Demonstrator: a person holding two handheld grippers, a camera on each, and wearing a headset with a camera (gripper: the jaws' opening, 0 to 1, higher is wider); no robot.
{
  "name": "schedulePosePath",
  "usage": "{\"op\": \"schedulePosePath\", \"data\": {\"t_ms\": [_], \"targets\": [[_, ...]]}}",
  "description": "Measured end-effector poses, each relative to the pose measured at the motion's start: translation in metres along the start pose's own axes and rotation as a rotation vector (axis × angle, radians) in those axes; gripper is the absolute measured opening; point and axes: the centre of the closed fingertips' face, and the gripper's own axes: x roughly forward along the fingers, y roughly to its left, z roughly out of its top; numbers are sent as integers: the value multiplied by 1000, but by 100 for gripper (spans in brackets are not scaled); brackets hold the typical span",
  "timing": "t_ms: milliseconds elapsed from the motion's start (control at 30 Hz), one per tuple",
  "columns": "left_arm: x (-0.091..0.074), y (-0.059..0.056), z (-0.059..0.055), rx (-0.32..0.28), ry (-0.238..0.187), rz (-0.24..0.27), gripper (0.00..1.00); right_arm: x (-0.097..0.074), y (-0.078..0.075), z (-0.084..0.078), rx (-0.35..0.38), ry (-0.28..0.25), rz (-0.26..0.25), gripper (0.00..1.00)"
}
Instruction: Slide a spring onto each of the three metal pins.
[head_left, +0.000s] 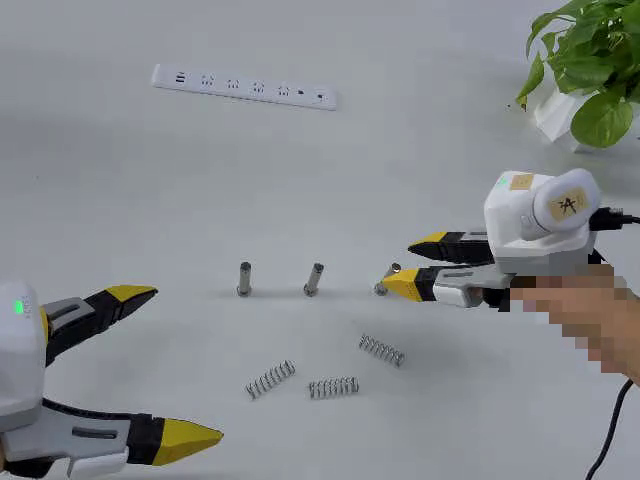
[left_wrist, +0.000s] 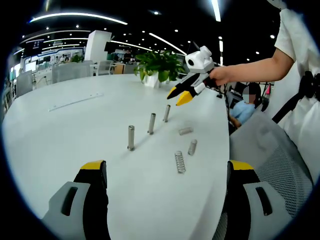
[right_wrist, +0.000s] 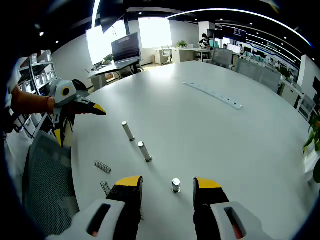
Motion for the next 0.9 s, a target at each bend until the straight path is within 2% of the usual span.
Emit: {"op": "schedulePosePath", "data": {"t_ms": [300, 500, 600, 900], "targets": [[-2, -1, 3, 15, 8, 1, 99, -16, 12, -3, -32, -33, 21, 51], [-3, -3, 4, 25, 20, -1, 99, -30, 22, -6, -51, -96, 43, 63], [-2, -4, 4, 30, 25, -3, 99, -37, 26, -10, -70, -121, 53, 69], [1, -9, 5, 50, 52, -2, 97, -53, 31, -33, -69, -138, 60, 79]]}}
